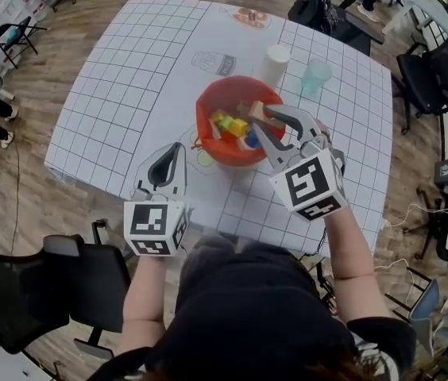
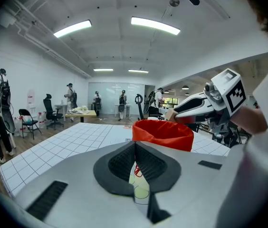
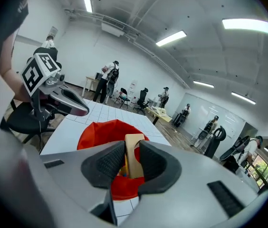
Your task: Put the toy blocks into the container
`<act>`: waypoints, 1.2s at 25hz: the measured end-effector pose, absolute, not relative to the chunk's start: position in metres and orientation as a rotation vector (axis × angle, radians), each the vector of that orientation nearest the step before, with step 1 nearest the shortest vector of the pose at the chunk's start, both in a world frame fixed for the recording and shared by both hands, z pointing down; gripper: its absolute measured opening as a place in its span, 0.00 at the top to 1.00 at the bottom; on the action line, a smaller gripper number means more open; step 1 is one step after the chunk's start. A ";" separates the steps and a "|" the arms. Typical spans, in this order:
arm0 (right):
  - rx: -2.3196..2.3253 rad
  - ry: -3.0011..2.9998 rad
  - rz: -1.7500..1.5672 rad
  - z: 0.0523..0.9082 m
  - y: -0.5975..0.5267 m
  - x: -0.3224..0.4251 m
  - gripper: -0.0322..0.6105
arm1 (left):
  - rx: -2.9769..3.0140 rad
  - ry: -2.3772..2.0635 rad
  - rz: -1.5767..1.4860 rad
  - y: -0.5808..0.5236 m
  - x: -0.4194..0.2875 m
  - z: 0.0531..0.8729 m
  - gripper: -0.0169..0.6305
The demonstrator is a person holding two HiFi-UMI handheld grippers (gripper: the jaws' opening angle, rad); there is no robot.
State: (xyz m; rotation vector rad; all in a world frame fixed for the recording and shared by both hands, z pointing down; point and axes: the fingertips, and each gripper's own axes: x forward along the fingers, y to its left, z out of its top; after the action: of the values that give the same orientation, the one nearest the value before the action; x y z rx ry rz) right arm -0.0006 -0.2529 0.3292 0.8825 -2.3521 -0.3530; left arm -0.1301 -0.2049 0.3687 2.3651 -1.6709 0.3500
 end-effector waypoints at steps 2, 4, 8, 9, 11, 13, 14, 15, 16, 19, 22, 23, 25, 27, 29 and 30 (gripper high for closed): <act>0.849 -2.340 -0.346 0.340 -0.251 -0.009 0.78 | 2.369 -1.665 0.350 -0.205 -0.128 0.368 0.93; 0.832 -2.330 -0.321 0.350 -0.249 -0.012 0.77 | 2.369 -1.663 0.352 -0.205 -0.128 0.368 0.93; 0.844 -2.333 -0.285 0.355 -0.247 -0.012 0.77 | 2.358 -1.673 0.344 -0.205 -0.130 0.368 0.93; 0.844 -2.339 -0.281 0.355 -0.247 -0.012 0.77 | 2.354 -1.676 0.342 -0.205 -0.131 0.369 0.93; 0.841 -2.355 -0.267 0.355 -0.247 -0.012 0.76 | 2.350 -1.678 0.339 -0.206 -0.131 0.369 0.93; 0.842 -2.368 -0.255 0.354 -0.246 -0.012 0.74 | 2.349 -1.678 0.337 -0.206 -0.131 0.368 0.93; 0.844 -2.369 -0.255 0.354 -0.246 -0.012 0.74 | 2.350 -1.679 0.337 -0.207 -0.131 0.368 0.93; 0.848 -2.367 -0.258 0.354 -0.245 -0.011 0.74 | 2.350 -1.679 0.336 -0.207 -0.131 0.368 0.93; 0.851 -2.362 -0.261 0.353 -0.245 -0.011 0.75 | 2.350 -1.680 0.335 -0.207 -0.131 0.367 0.93; 0.862 -2.357 -0.264 0.353 -0.244 -0.008 0.77 | 2.351 -1.683 0.330 -0.208 -0.130 0.365 0.93; 0.879 -2.362 -0.259 0.352 -0.241 -0.005 0.79 | 2.357 -1.689 0.320 -0.209 -0.130 0.362 0.93; 0.885 -2.364 -0.256 0.351 -0.240 -0.003 0.79 | 2.359 -1.691 0.316 -0.209 -0.130 0.360 0.93; 0.898 -2.373 -0.239 0.350 -0.238 0.000 0.81 | 2.363 -1.695 0.307 -0.209 -0.130 0.356 0.93; 0.913 -2.394 -0.194 0.348 -0.235 0.004 0.83 | 2.368 -1.695 0.295 -0.209 -0.130 0.353 0.93; 0.941 -2.410 -0.154 0.347 -0.233 0.010 0.84 | 2.372 -1.693 0.286 -0.209 -0.128 0.351 0.93; 0.960 -2.411 -0.144 0.346 -0.232 0.014 0.85 | 2.374 -1.691 0.282 -0.209 -0.127 0.351 0.93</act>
State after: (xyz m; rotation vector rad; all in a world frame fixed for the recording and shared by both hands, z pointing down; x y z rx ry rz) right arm 0.0138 -0.2320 0.3458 0.9600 -2.4106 -0.1440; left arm -0.1268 -0.2095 0.3508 2.3738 -1.6910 0.2824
